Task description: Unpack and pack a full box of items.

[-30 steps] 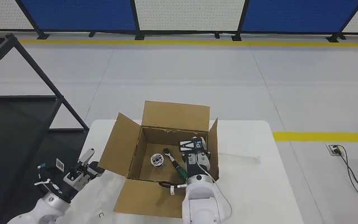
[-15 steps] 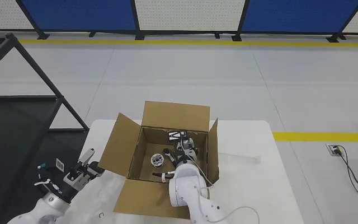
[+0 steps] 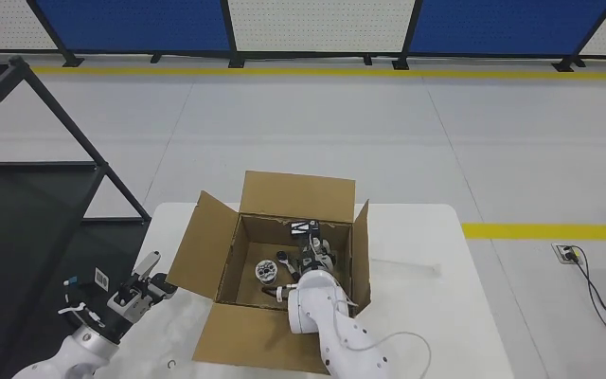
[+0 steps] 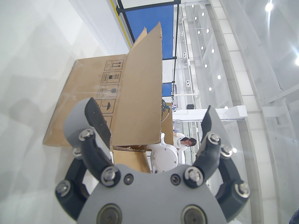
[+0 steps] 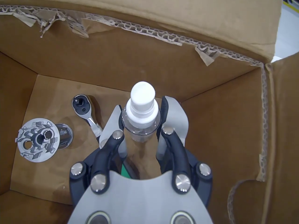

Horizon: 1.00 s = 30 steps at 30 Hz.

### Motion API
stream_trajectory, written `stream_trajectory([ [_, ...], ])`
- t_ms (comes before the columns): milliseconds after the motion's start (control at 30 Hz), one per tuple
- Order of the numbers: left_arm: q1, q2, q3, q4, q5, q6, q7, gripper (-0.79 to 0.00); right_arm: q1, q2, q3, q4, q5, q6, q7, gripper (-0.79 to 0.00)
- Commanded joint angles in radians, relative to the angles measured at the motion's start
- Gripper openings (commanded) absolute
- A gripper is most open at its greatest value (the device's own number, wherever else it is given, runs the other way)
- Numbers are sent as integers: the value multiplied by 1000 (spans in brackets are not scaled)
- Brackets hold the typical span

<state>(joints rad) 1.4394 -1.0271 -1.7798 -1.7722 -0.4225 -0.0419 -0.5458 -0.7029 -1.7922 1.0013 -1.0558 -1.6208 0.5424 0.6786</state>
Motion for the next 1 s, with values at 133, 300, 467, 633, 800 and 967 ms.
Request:
stream_trajectory([
  [133, 0, 0, 0, 0, 0, 0, 0, 0, -15, -7, -1, -10, -6, 4, -25, 0],
  [300, 0, 0, 0, 0, 0, 0, 0, 0, -74, -7, -8, -89, -49, 18, -37, 0],
  [467, 0, 0, 0, 0, 0, 0, 0, 0, -188, 3, -33, -299, -111, -39, -87, 0],
  [633, 0, 0, 0, 0, 0, 0, 0, 0, -326, 23, -60, -589, -213, -165, -139, 0],
  [800, 0, 0, 0, 0, 0, 0, 0, 0, -394, 32, -64, -805, -261, -220, -167, 0],
  [967, 0, 0, 0, 0, 0, 0, 0, 0, -439, 35, 15, -965, -193, -210, -134, 0],
])
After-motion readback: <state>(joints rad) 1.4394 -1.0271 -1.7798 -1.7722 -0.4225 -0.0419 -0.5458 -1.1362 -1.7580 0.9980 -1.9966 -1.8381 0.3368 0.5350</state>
